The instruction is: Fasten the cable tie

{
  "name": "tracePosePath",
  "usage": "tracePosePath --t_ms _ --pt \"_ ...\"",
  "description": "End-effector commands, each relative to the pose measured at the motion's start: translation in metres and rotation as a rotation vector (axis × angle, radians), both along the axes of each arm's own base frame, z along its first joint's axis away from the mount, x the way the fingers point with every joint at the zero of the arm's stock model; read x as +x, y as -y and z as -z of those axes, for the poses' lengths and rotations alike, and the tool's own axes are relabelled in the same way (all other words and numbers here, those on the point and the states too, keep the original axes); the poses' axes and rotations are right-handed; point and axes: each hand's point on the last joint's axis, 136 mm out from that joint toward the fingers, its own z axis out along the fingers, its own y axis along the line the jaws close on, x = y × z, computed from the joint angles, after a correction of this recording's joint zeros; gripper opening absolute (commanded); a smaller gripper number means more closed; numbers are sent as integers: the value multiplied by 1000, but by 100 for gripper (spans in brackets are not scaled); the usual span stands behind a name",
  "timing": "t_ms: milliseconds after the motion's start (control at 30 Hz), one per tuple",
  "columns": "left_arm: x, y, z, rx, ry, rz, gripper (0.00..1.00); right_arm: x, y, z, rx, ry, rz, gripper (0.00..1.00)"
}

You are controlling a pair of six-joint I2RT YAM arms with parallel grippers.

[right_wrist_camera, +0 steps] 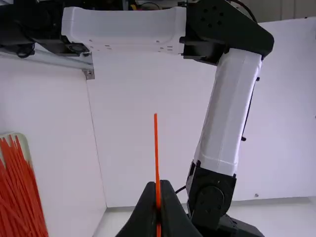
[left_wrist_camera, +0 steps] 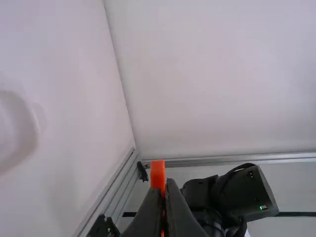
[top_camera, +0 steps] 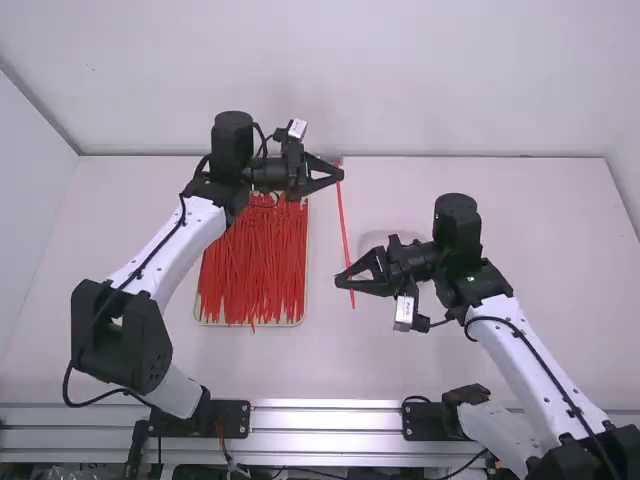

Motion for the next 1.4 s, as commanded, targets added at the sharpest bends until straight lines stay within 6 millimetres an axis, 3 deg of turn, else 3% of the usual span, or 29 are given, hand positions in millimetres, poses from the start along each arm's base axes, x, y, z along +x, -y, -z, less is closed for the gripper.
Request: tracePosePath --t_ms 0,633,867,1067,1167,1367 --pt "-2 -1 -11 -7 56 20 2 0 1 2 -1 -20 -6 0" --pt "-9 3 -9 0 77 56 1 5 -1 4 -16 -25 25 0" --pt "-11 5 -9 -1 82 64 1 6 -1 3 -14 -17 26 9" --pt "-11 5 -4 2 71 63 1 8 0 2 -11 -8 33 10" --pt "-11 5 -2 3 63 63 1 8 0 2 -11 -8 34 1" --pt "-12 5 1 4 56 66 2 8 0 2 -10 -5 34 0"
